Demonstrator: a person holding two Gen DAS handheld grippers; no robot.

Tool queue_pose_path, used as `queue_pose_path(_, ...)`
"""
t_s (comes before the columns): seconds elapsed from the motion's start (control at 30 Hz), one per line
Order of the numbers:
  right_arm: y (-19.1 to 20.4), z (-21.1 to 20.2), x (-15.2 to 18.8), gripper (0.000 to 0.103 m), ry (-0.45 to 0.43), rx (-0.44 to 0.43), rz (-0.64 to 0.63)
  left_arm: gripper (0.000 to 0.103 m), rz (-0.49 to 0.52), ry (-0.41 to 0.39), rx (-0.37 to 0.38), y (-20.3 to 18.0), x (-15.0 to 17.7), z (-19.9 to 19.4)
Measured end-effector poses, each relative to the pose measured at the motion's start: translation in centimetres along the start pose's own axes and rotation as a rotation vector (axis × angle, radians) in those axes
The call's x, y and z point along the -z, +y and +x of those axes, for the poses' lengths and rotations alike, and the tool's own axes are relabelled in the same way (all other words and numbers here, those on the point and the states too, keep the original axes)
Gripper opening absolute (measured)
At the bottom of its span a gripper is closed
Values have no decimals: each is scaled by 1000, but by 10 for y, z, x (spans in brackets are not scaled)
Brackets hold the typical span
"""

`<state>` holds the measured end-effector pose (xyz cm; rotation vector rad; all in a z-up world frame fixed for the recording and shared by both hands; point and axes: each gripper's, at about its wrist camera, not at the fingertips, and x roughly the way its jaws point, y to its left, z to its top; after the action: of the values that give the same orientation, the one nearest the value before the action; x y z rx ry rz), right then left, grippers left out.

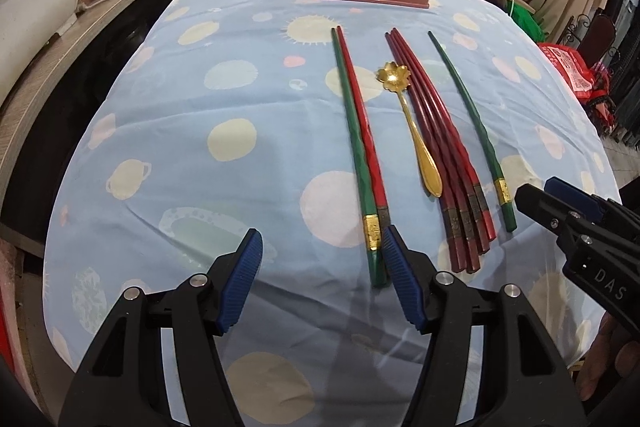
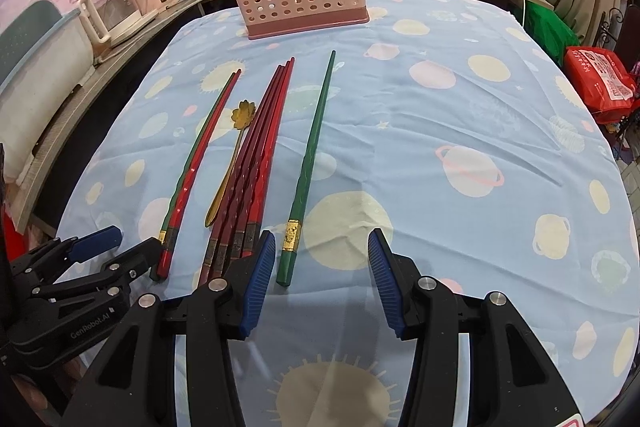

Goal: Organize utensils
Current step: 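Withdraw both open tools from the basket back over the chopsticks, then close the right tool on a green chopstick while the left tool grasps another green chopstick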

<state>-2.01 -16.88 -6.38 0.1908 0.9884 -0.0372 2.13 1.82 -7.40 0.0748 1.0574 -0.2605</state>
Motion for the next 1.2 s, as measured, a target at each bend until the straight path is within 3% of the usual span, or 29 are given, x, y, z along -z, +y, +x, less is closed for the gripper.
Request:
queue_pose_path(0.33,3,2,-1,47,3,3,-10,61,14,-3,-19,3,2,1)
queue_pose_path(0.47,4,8,0,37,18,3,-17,61,9,-12,-48,5,1,1)
queue_pose_path(0.63,13,13,2,33,27,7,-55,60,-27,-7,-32,12,-1,1)
queue_pose_path(0.8,23,18,3,20,15,42,-111,56,23,0,-48,2,3,5)
queue_pose_path(1.0,13,17,3,7,19,36,-86,43,1,0,-30,8,2,4)
queue_pose_path(1.1,11,16,4,7,22,27,-78,25,14,-2,0,5,2,3)
queue_pose_path(1.13,10,16,4,7,23,21,-71,13,19,-1,20,4,2,2)
queue_pose_path(1.2,8,16,4,7,28,7,-60,9,19,4,53,3,2,2)
